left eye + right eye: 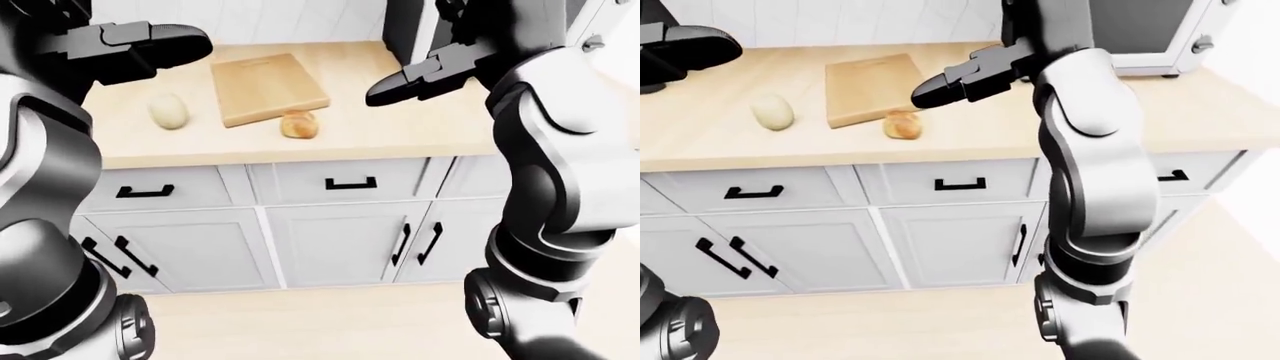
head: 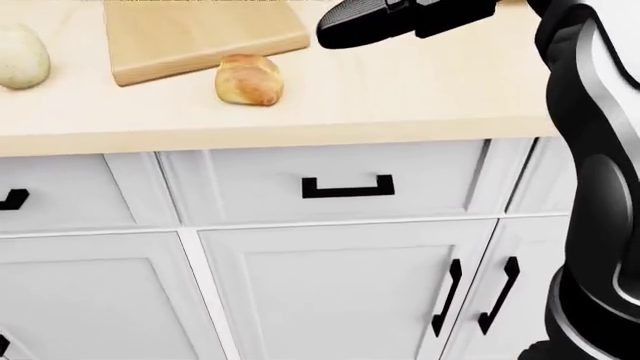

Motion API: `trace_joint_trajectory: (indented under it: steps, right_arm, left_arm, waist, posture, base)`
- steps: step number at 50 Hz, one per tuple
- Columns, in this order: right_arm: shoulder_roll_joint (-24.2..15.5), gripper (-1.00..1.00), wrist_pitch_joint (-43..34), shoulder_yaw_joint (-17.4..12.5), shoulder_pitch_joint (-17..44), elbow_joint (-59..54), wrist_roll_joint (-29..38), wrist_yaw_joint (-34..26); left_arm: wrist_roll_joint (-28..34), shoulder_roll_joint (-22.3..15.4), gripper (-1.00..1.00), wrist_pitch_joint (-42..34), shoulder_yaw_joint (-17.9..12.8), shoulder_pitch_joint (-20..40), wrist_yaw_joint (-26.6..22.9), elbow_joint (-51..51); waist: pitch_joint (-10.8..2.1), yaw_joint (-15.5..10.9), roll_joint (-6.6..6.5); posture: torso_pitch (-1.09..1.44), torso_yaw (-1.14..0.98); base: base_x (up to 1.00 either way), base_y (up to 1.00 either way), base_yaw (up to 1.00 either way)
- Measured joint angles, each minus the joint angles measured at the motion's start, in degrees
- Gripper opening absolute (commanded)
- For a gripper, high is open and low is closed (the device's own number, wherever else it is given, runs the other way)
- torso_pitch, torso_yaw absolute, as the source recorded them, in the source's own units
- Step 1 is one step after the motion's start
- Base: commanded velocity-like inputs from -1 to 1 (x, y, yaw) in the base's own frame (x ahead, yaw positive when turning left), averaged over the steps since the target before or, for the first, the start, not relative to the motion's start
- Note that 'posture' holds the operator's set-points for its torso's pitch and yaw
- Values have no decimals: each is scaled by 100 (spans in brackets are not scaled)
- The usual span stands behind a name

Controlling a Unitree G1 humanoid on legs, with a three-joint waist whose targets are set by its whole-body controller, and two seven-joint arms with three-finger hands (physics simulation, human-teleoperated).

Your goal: Place the bread and cheese on the cutting board.

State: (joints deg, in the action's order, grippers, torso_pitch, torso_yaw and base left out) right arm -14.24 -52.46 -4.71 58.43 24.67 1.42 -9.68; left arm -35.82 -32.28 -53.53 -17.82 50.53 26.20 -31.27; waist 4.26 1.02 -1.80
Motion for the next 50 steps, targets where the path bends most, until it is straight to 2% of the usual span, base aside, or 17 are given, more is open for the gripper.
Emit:
trace_joint_trajectory:
  steps: [7, 9, 12, 14, 17, 19, 23, 27, 29, 32, 37, 40, 41, 42, 44, 47, 50]
  right_arm:
    - [29, 100, 42, 68, 2, 42, -20, -24]
    - [24, 100, 89, 56, 3, 49, -28, -38]
    - [0, 100, 105, -1, 13, 43, -10, -26]
    - [-13, 100, 93, -48, -56, 40, 17, -8]
    - [-19, 100, 2, -89, -92, -37, 45, 8]
    - [-21, 100, -4, -64, -49, -32, 41, 6]
    - [-16, 100, 86, -35, -29, 41, 24, -4]
    - [8, 100, 105, -18, -1, -11, 47, 0]
    - [58, 100, 102, 45, -101, -15, 31, -19]
    - [63, 100, 70, 85, -125, -82, -10, -57]
    - [56, 100, 145, 29, -59, -11, -3, -42]
    - [58, 100, 190, 46, -42, -11, -4, -39]
    - [41, 100, 194, 42, -44, -17, -3, -40]
    - [29, 100, 193, 19, -85, -12, 3, -40]
    - [17, 100, 137, -38, -162, -45, 37, -29]
    - [3, 100, 54, -59, -119, -90, 73, -22]
    - [9, 100, 113, -39, -64, -5, 78, -23]
  left_arm:
    - [32, -25, 100, -5, -83, -32, 31, -10]
    - [58, -15, 100, 31, -69, -3, 34, -43]
    - [41, -9, 100, 67, -43, 51, 2, -73]
    - [14, 39, 100, 50, 8, -4, -15, -70]
    - [-33, 50, 100, -27, 89, -23, -40, -15]
    - [-30, 41, 100, -48, 61, -16, -35, -9]
    - [23, 21, 100, 18, 15, 6, -33, -47]
    - [42, 12, 100, 25, 14, 40, -33, -54]
    - [64, 39, 100, 13, -18, -39, -20, -51]
    - [103, 63, 100, -38, 5, -56, -3, 8]
    - [108, 80, 100, 16, 1, -26, -31, 1]
    - [150, 69, 100, 21, -6, -14, -35, 7]
    - [157, 91, 100, 18, 1, -5, -37, -9]
    - [150, 126, 100, 7, 28, -26, -44, -35]
    - [97, 129, 100, -42, 108, -28, -83, -32]
    - [-37, 126, 100, -102, 35, 30, -81, -2]
    - [-1, 56, 100, -13, 12, 20, -50, -29]
  waist:
    - [-86, -121, 12]
    - [-113, -136, 73]
    - [-90, -161, 267]
    - [2, -94, 200]
    - [19, -57, 295]
    - [14, -80, 230]
    - [34, -74, -9]
    - [-73, -39, -384]
    - [-21, -65, -300]
    - [-60, -65, -226]
    - [-98, -118, 65]
    - [-120, -177, 330]
    - [-122, -165, 354]
    - [-69, -115, 270]
    - [-20, -67, 276]
    - [-68, -66, 220]
    - [-54, -61, 50]
  posture:
    - [0, 0]
    - [0, 0]
    - [0, 0]
    - [0, 0]
    - [0, 0]
    - [0, 0]
    - [0, 0]
    - [0, 0]
    - [0, 0]
    - [0, 0]
    - [0, 0]
    - [0, 0]
    - [0, 0]
    - [0, 0]
    - [0, 0]
    - [0, 0]
    - [0, 0]
  base:
    - [12, 0, 0]
    - [18, 0, 0]
    - [20, 0, 0]
    - [20, 0, 0]
    - [21, 0, 0]
    - [21, 0, 0]
    - [22, 0, 0]
    - [21, 0, 0]
    - [21, 0, 0]
    - [21, 0, 0]
    - [21, 0, 0]
    - [23, 0, 0]
    - [24, 0, 0]
    - [24, 0, 0]
    - [25, 0, 0]
    - [25, 0, 0]
    - [25, 0, 0]
